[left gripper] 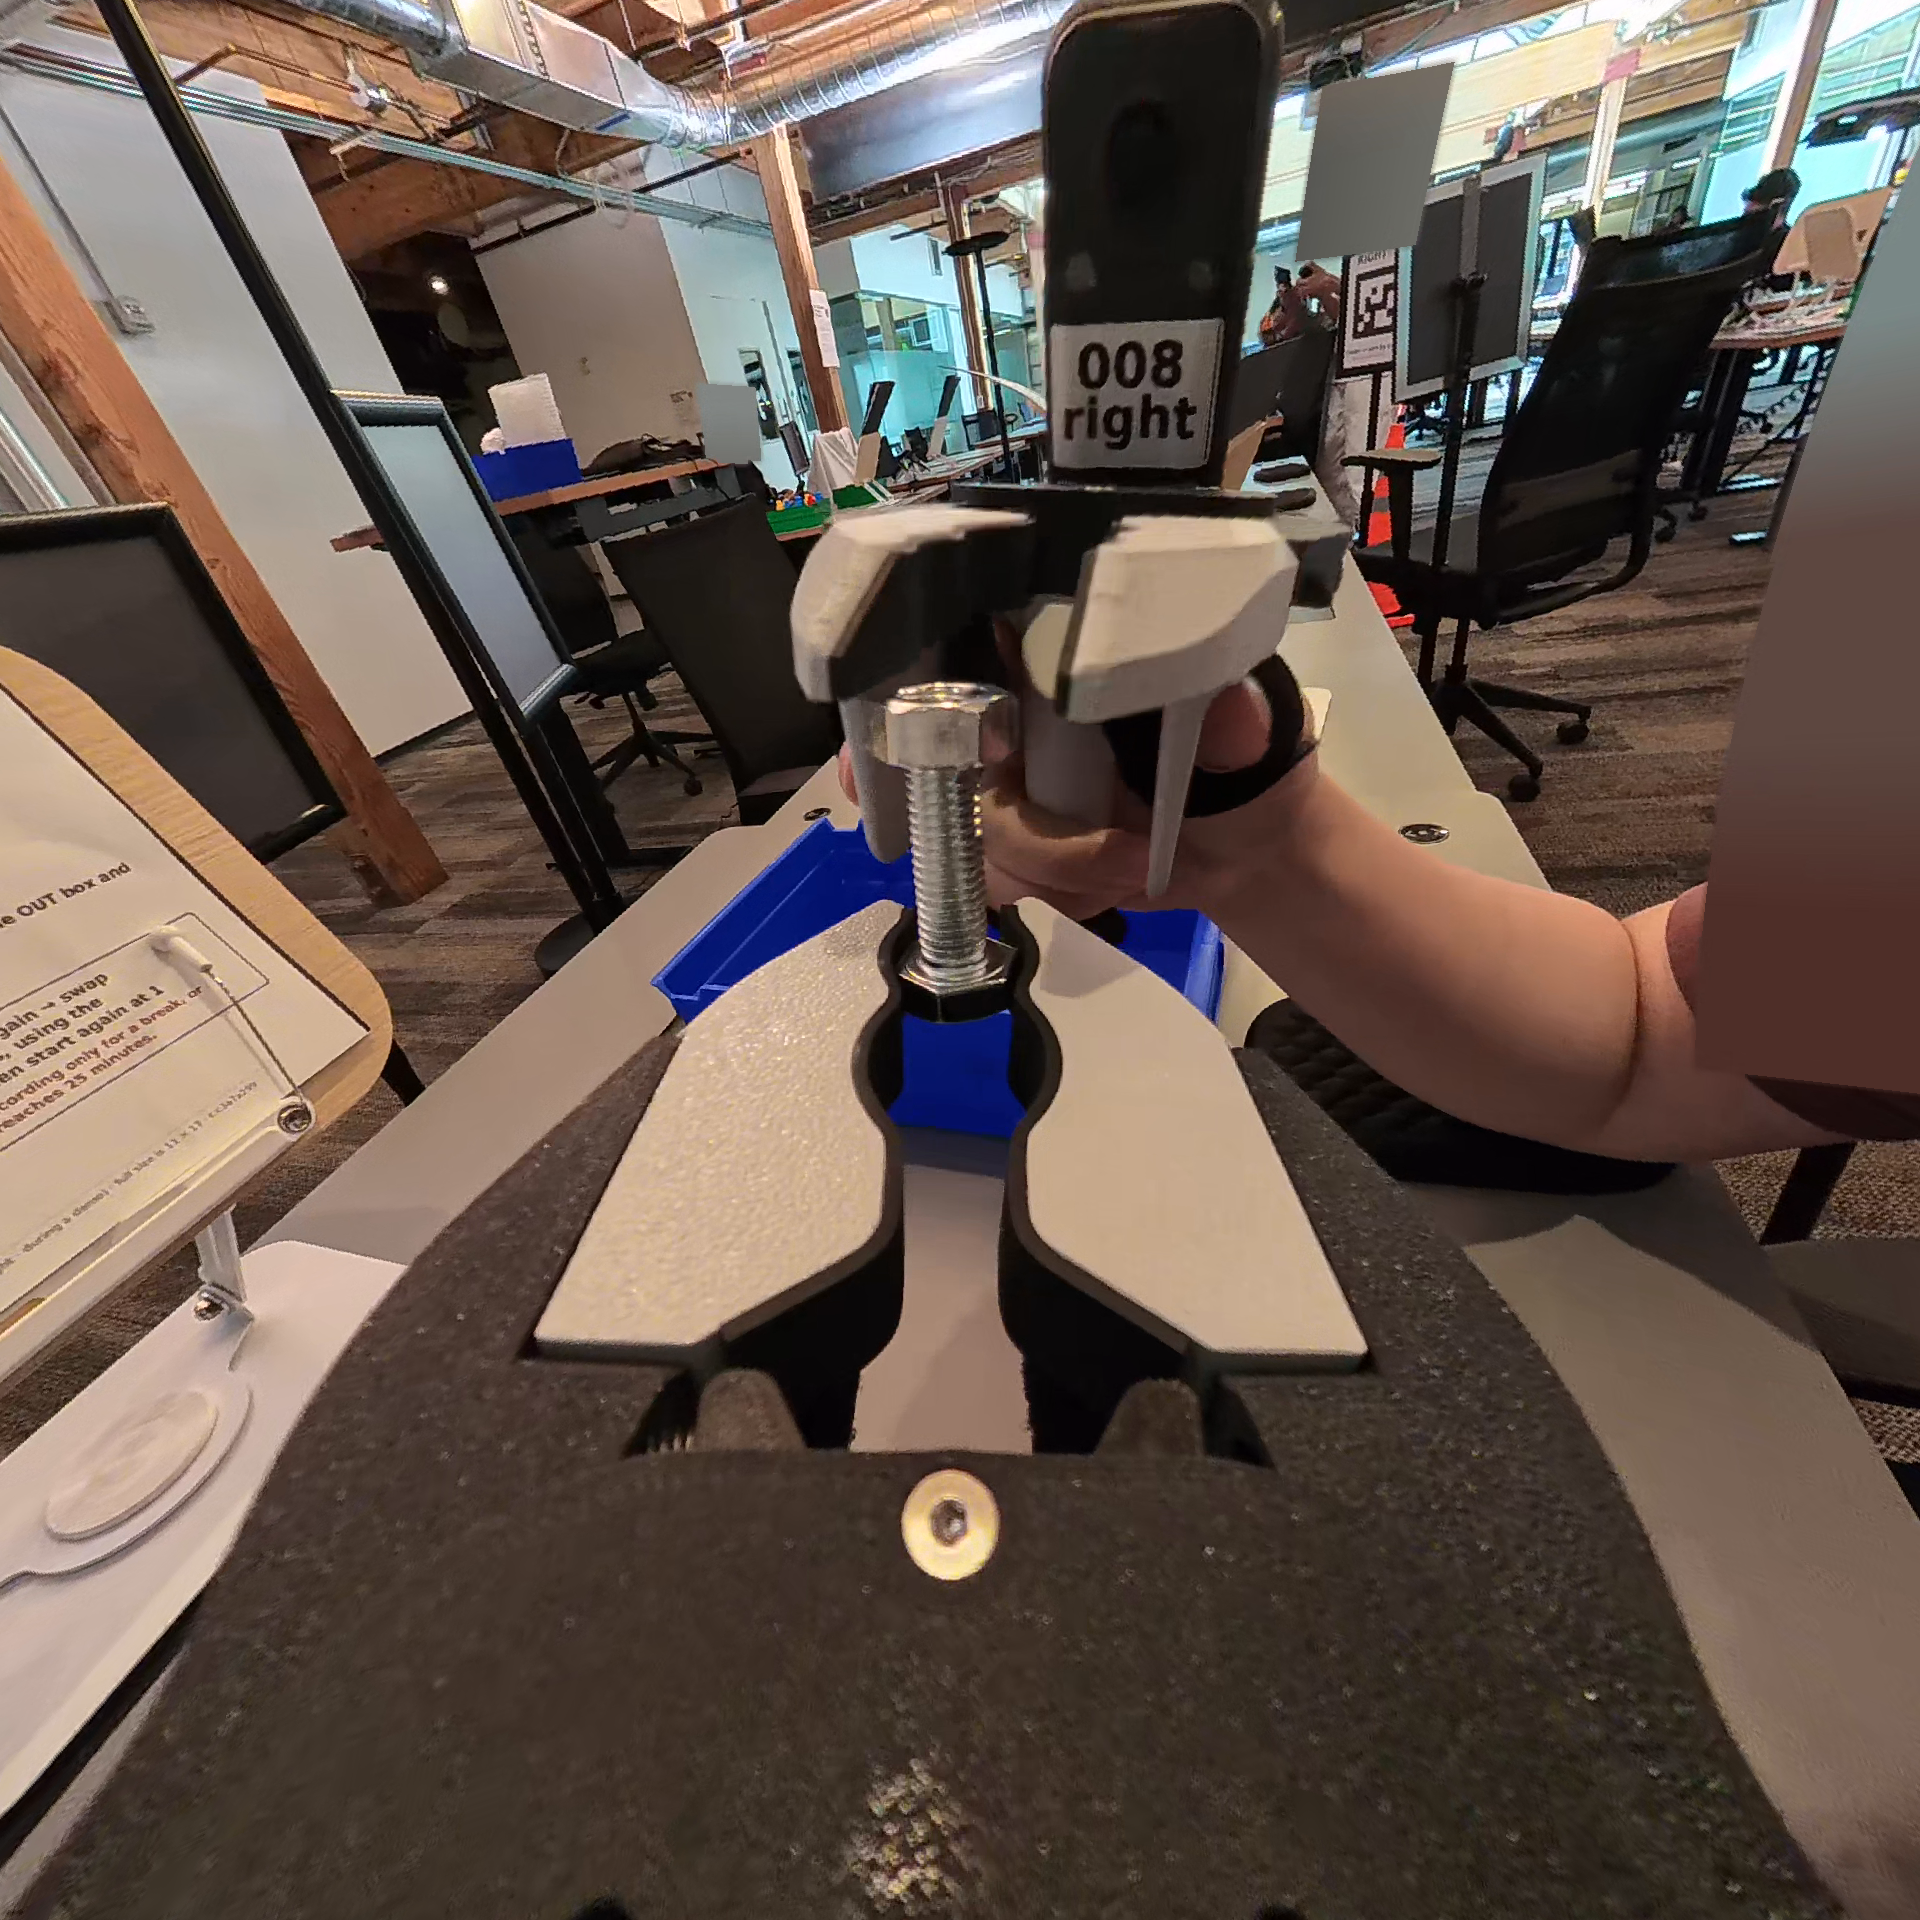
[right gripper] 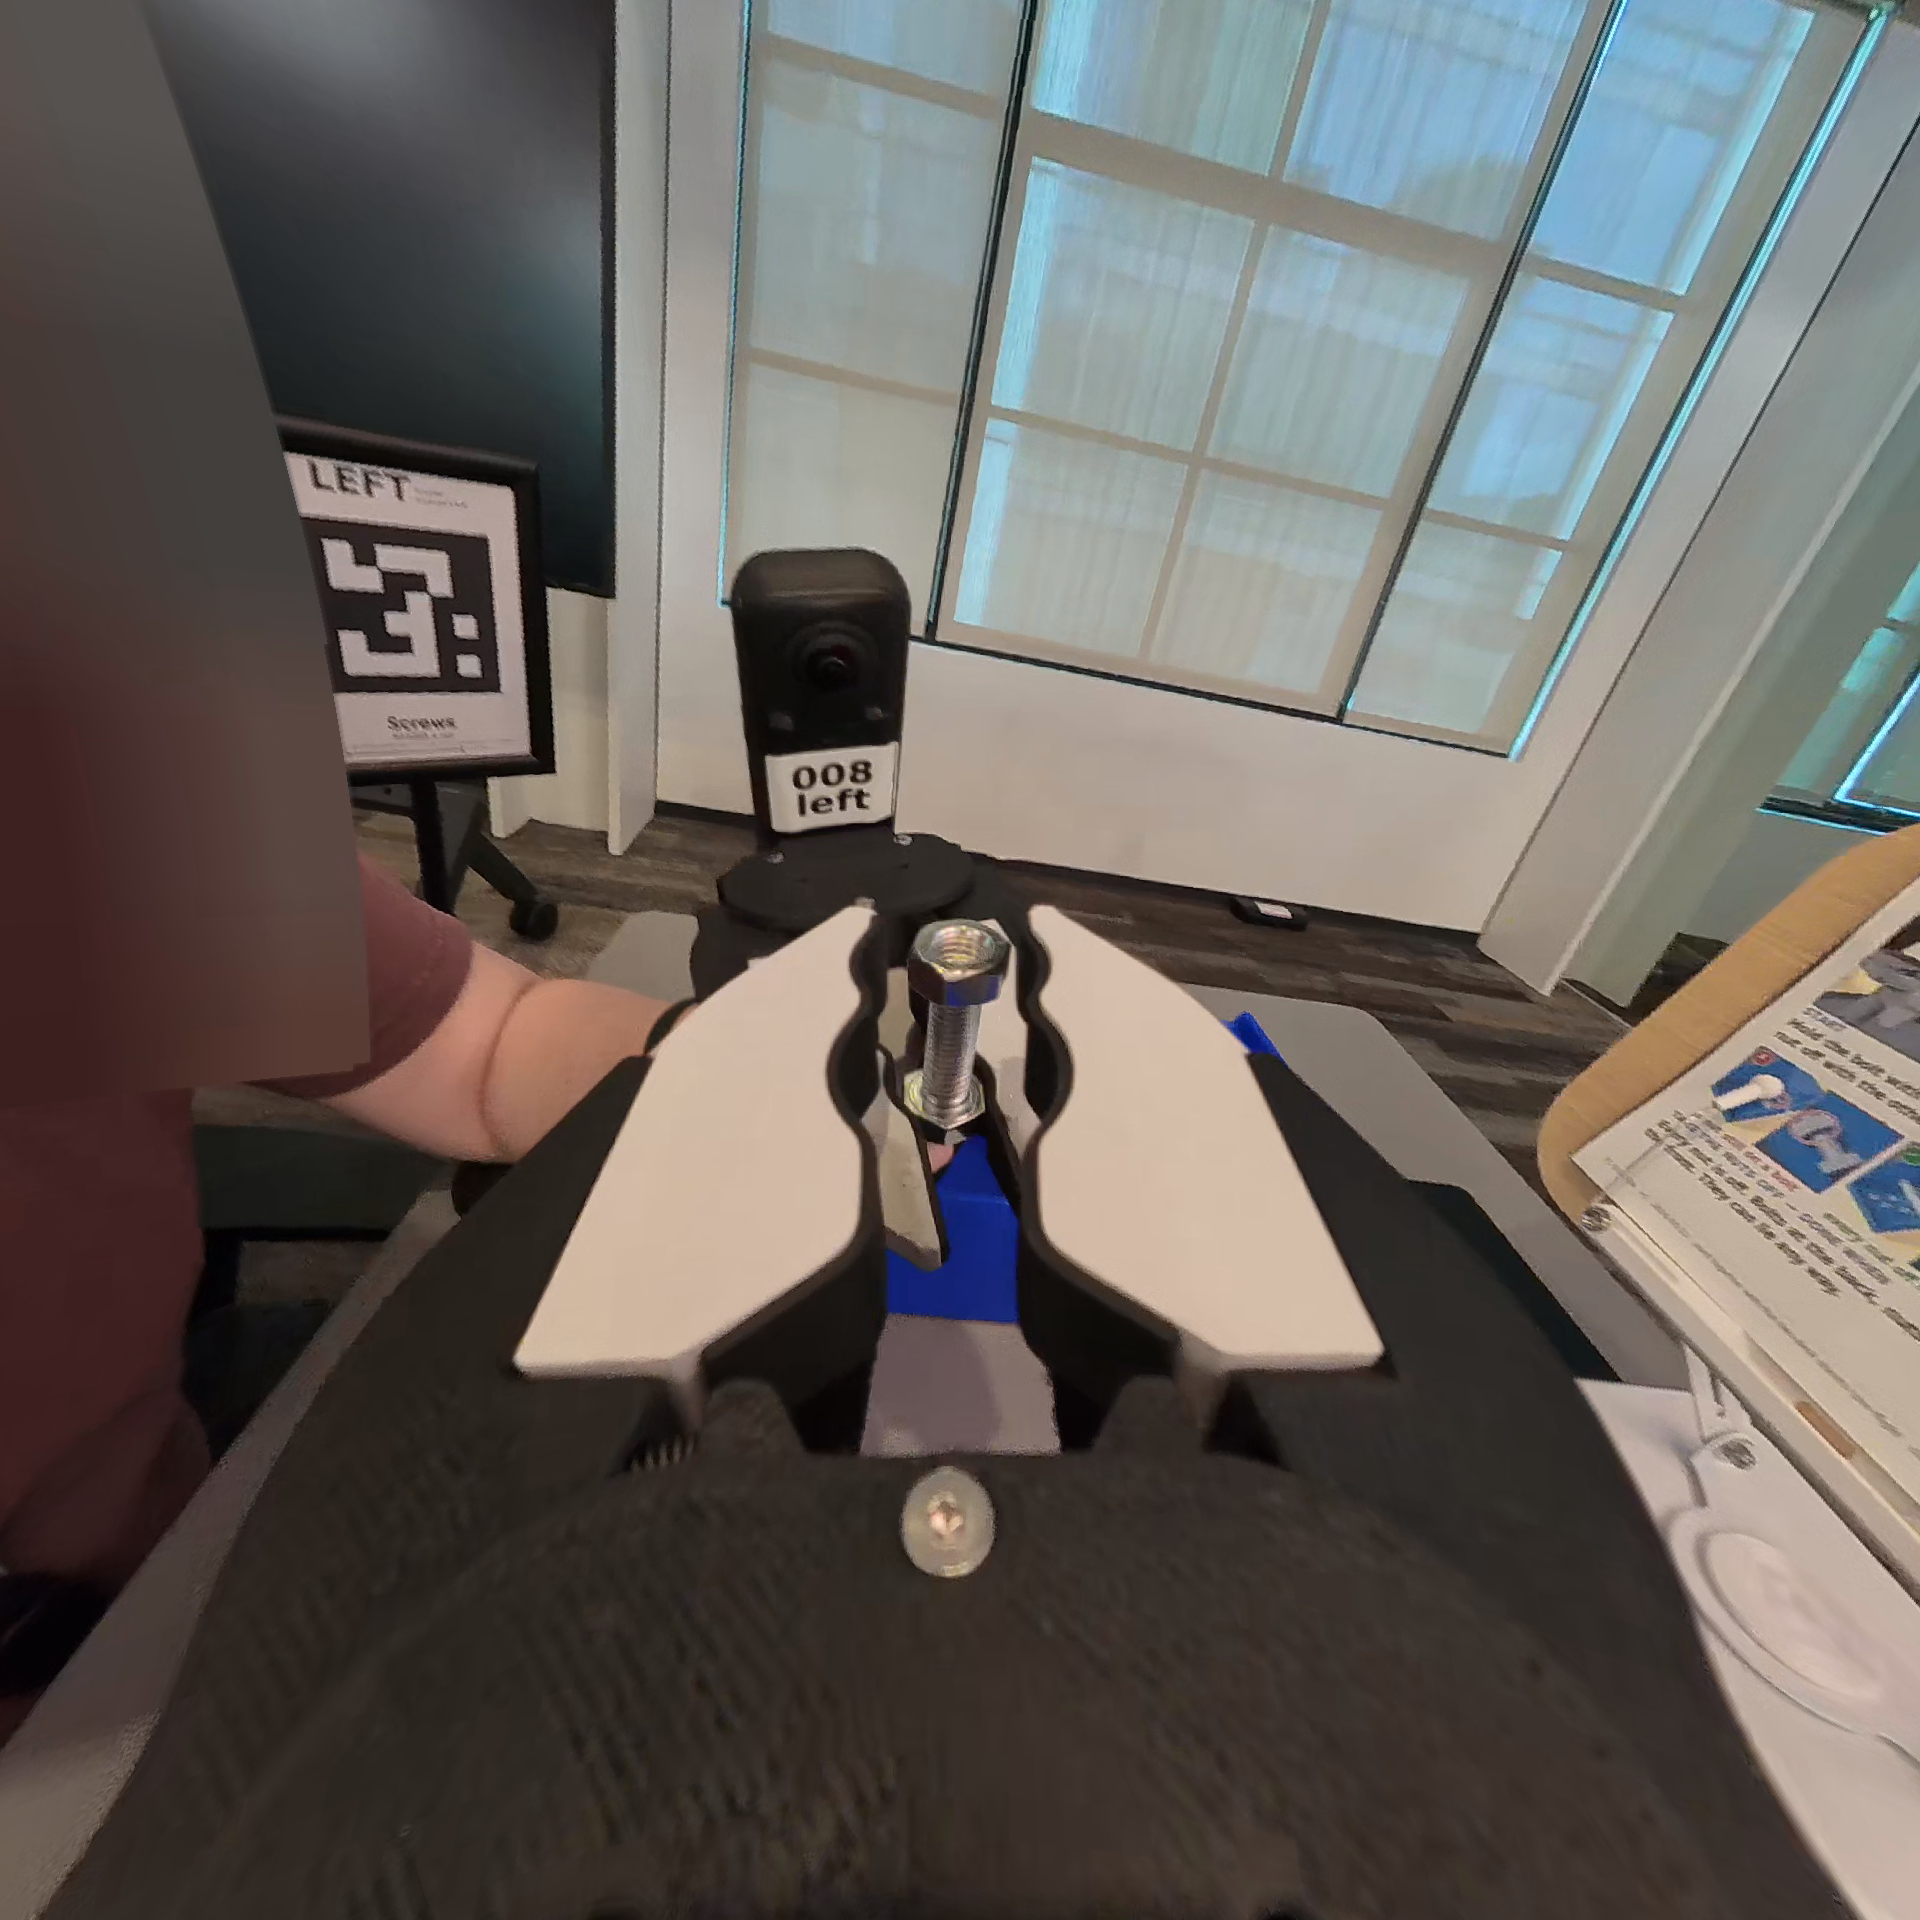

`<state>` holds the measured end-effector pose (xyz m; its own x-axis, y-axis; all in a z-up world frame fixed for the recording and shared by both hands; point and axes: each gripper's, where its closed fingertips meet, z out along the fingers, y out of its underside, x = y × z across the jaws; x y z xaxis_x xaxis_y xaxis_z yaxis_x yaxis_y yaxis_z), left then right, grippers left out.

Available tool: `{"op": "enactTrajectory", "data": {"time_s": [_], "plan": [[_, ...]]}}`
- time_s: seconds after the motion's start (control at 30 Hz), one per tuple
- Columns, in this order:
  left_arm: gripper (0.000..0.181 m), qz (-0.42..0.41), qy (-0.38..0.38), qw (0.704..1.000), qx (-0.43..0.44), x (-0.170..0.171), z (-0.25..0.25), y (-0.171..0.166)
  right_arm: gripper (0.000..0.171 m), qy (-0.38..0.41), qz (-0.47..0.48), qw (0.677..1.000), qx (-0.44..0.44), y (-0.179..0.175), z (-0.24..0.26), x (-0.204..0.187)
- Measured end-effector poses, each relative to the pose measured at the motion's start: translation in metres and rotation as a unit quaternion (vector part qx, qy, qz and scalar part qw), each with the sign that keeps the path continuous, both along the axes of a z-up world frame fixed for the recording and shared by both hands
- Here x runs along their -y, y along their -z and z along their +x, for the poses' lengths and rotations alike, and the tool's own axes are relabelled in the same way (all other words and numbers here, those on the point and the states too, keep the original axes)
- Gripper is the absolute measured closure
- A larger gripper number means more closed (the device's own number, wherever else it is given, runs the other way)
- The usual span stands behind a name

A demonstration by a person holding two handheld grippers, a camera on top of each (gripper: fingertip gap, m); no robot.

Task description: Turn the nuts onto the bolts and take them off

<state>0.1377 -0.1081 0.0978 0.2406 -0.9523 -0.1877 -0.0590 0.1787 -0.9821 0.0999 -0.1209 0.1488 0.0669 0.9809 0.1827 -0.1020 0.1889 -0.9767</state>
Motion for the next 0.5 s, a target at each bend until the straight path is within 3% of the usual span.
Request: {"op": "enactTrajectory", "data": {"time_s": [0.23,0.5], "plan": [[0.166,0.002,0.002,1.000,-0.005,0.002,0.001,0.001,0.152,-0.011,-0.021,1.000,0.013,0.004,-0.001,0.000],[0.166,0.005,0.046,0.999,-0.017,0.016,0.008,0.006,0.152,-0.084,-0.063,0.994,0.033,0.008,0.003,0.013]]}}
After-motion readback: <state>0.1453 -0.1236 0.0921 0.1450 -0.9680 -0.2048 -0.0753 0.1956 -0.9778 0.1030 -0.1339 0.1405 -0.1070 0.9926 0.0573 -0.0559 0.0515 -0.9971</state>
